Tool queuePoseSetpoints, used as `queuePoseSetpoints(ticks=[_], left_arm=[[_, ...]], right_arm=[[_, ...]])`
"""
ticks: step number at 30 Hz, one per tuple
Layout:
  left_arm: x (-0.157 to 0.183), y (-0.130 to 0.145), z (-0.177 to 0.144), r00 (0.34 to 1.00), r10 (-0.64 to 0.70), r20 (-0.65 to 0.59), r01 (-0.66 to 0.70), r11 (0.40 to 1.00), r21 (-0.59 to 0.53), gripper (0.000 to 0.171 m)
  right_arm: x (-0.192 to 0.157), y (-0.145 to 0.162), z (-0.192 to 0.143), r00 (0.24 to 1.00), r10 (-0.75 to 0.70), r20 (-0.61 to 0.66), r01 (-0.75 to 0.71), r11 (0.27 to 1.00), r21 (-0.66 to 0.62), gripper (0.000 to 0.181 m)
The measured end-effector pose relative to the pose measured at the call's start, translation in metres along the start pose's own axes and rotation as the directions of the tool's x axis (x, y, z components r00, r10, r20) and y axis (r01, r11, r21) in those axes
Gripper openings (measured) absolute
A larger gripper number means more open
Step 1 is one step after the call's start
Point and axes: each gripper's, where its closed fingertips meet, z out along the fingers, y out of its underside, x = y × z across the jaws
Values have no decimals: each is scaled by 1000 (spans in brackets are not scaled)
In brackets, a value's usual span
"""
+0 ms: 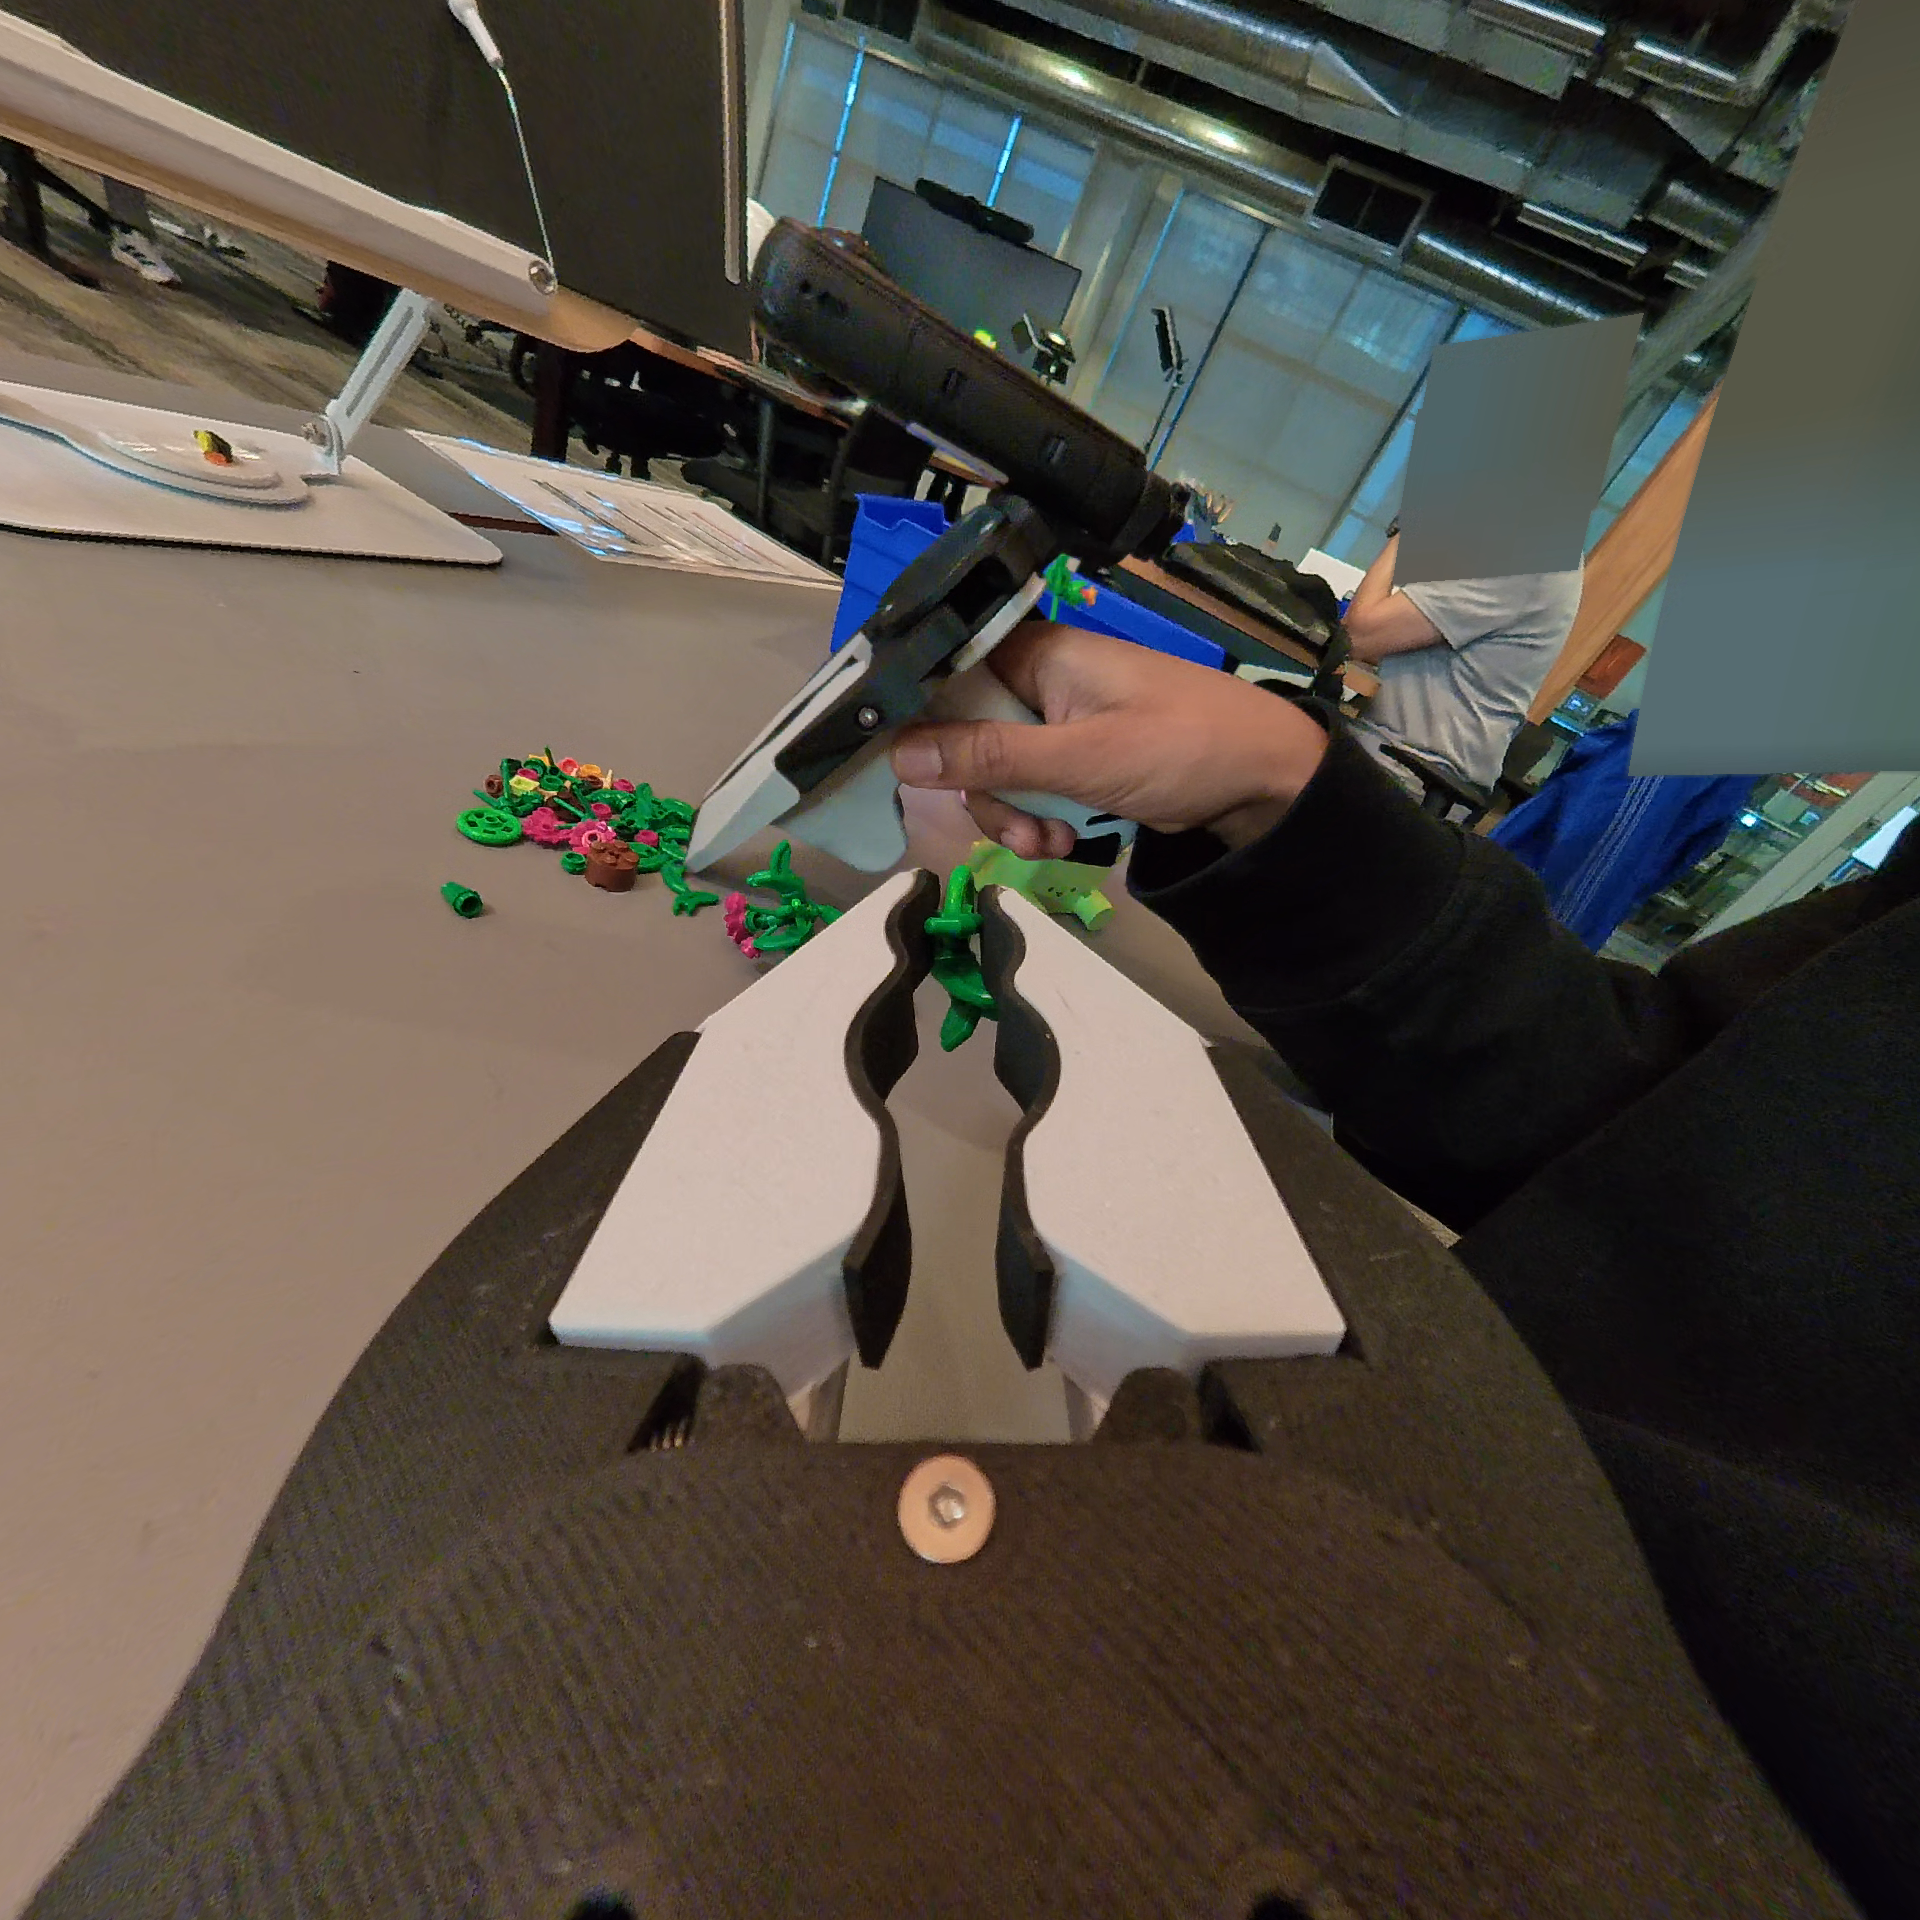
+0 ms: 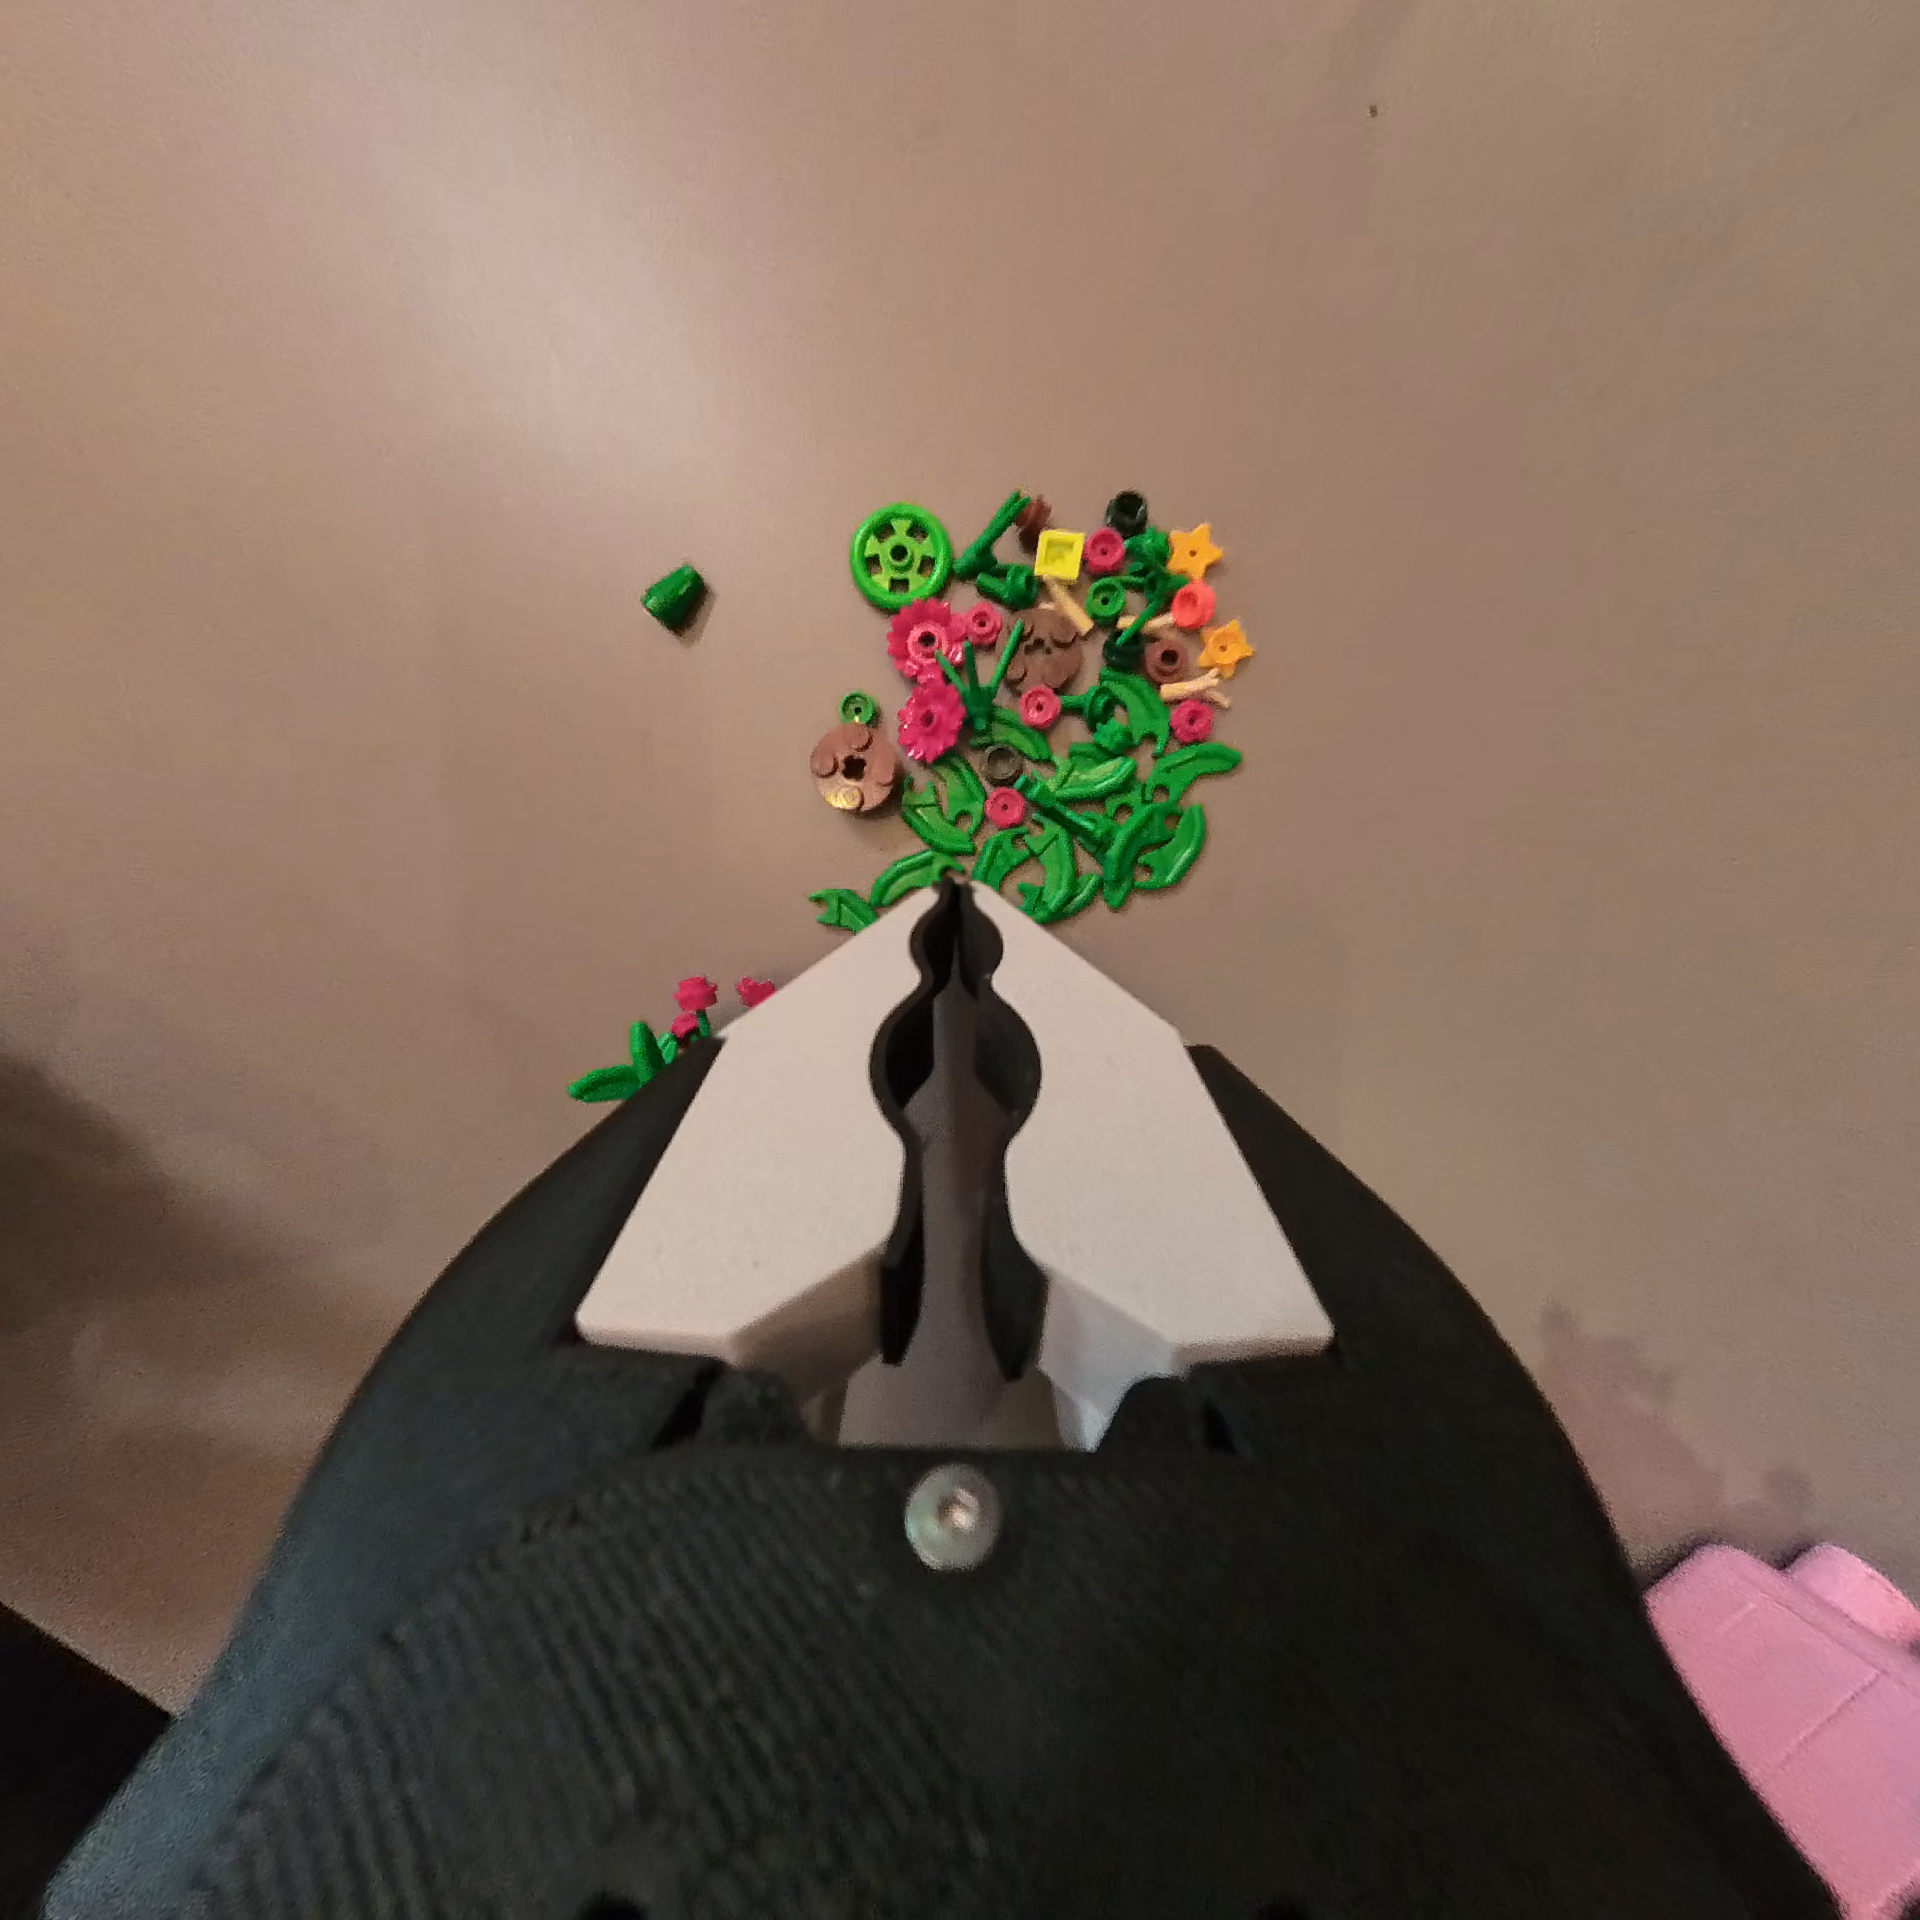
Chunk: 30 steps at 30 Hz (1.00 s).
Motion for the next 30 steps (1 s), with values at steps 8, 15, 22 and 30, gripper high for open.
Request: queuePoseSetpoints(ticks=[8,15,22,30], left_arm=[[0,0,0,1000,-8,-4,8,1000,0,3],[0,0,0,1000,-9,-3,9,1000,-2,3],[0,0,0,1000,-11,-5,11,1000,0,3],[0,0,0,1000,-12,-5,12,1000,-3,3]], right_arm=[[-20,3,-7,991,-14,130,17,1000,-26,0],[-10,-2,5,997,-53,52,56,997,-47,0],[-6,-17,-1,998,-4,67,1,999,44,0],[-29,-30,-15,984,-53,172,43,997,64,0]])
